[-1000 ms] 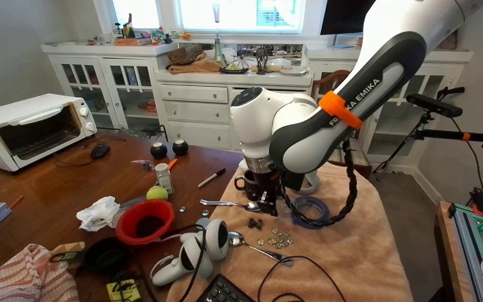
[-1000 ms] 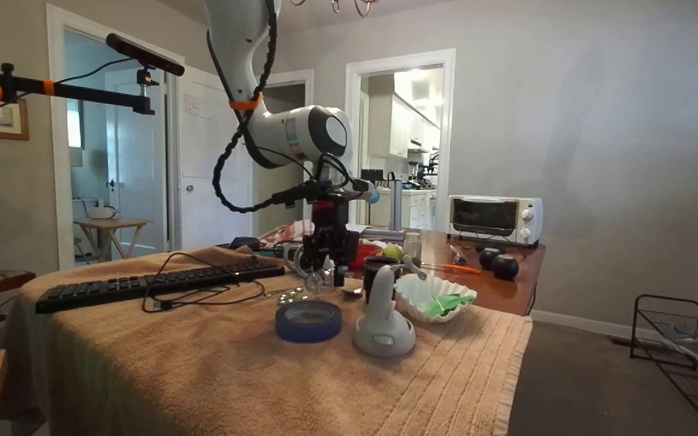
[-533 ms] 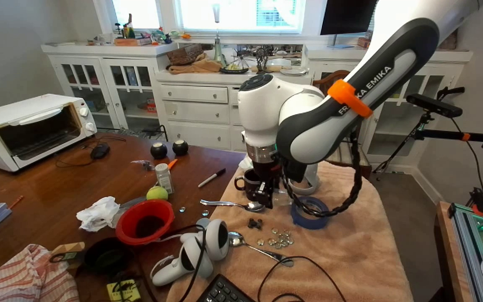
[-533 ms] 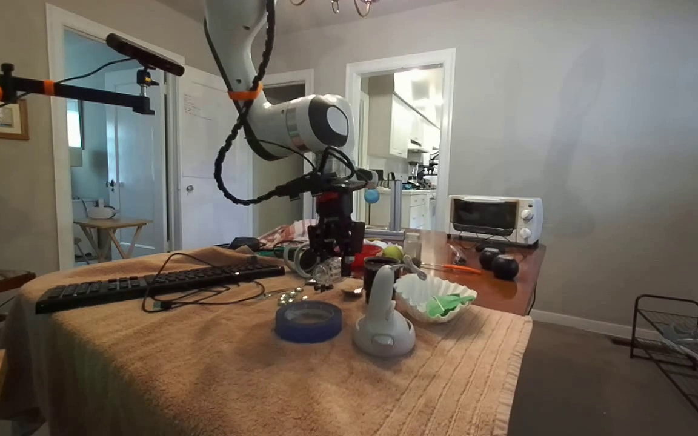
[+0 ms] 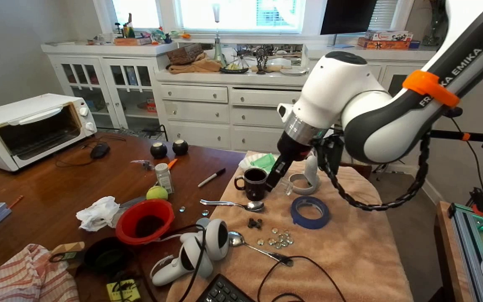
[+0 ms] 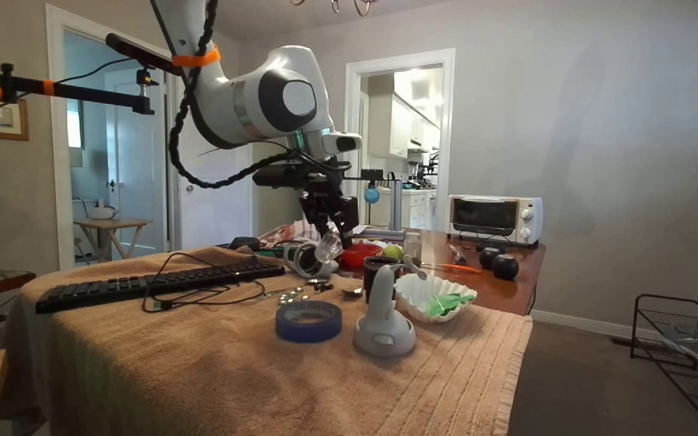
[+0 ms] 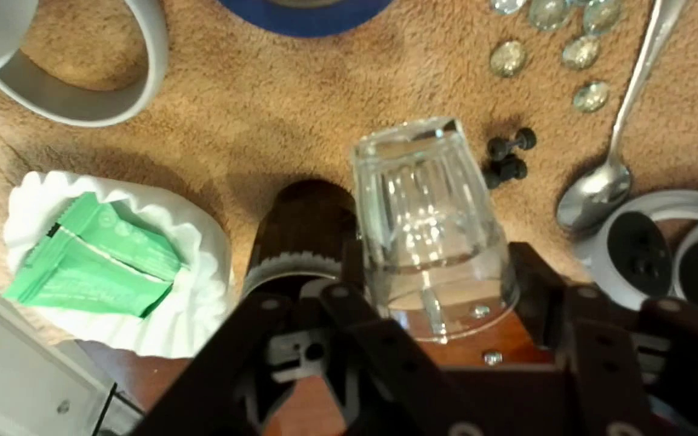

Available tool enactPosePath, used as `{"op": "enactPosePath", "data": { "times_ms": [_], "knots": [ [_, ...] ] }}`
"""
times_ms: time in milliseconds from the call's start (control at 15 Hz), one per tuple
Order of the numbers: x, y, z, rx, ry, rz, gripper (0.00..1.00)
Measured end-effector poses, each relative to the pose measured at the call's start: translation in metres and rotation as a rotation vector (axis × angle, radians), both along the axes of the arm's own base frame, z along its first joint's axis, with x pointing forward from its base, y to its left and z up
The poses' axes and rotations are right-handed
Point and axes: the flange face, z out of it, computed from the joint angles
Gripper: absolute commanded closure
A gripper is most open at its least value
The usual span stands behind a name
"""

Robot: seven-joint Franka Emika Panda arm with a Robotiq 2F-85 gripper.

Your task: Place the glass cup upright.

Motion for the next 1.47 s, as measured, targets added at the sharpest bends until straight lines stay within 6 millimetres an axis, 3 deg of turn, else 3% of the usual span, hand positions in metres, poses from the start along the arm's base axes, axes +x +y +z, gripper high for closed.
{"op": "enactPosePath", "data": {
  "times_ms": [200, 467, 667, 1067, 1467],
  "knots": [
    [-0.029, -0.011, 0.012, 0.096, -0.165, -0.037, 0.66],
    [-0.063, 0.008, 0.02, 0.228, -0.379, -0.024, 0.66],
    [-0.076, 0.005, 0.03, 0.33, -0.541, 0.008, 0.66],
    [-0.075, -0.011, 0.008, 0.402, -0.668, 0.026, 0.66],
    [-0.035, 0.006, 0.008, 0.427, -0.72, 0.053, 0.66]
  ]
}}
